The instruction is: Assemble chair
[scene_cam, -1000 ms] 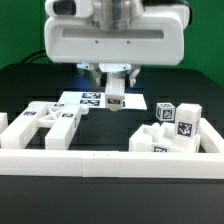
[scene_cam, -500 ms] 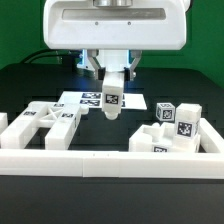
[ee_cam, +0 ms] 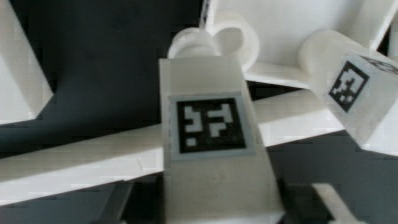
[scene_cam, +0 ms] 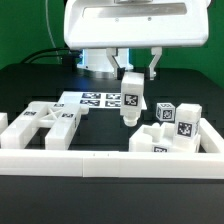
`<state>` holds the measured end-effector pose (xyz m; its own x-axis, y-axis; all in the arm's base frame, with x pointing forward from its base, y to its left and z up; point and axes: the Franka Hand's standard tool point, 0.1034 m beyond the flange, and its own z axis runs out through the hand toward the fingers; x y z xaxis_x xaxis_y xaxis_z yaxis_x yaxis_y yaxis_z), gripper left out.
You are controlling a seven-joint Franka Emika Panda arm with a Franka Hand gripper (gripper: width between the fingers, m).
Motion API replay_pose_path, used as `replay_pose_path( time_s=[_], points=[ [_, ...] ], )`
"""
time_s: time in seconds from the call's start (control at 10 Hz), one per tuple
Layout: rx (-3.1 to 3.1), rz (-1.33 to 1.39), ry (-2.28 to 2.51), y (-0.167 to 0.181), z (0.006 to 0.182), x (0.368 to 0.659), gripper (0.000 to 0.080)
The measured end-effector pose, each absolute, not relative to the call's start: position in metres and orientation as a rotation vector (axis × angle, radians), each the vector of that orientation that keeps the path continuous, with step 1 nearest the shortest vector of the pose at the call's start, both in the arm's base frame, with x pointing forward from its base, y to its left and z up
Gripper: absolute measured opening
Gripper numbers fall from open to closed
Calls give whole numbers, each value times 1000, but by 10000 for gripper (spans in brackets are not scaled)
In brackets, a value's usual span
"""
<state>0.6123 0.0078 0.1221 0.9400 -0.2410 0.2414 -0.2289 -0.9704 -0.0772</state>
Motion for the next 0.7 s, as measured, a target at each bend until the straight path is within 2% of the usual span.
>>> replay_pose_path(
  time_s=[0.4,0.7],
  points=[
    [-3037,-446,357,20,124,620,288],
    [-2985,-798,344,28,124,622,288]
  ],
)
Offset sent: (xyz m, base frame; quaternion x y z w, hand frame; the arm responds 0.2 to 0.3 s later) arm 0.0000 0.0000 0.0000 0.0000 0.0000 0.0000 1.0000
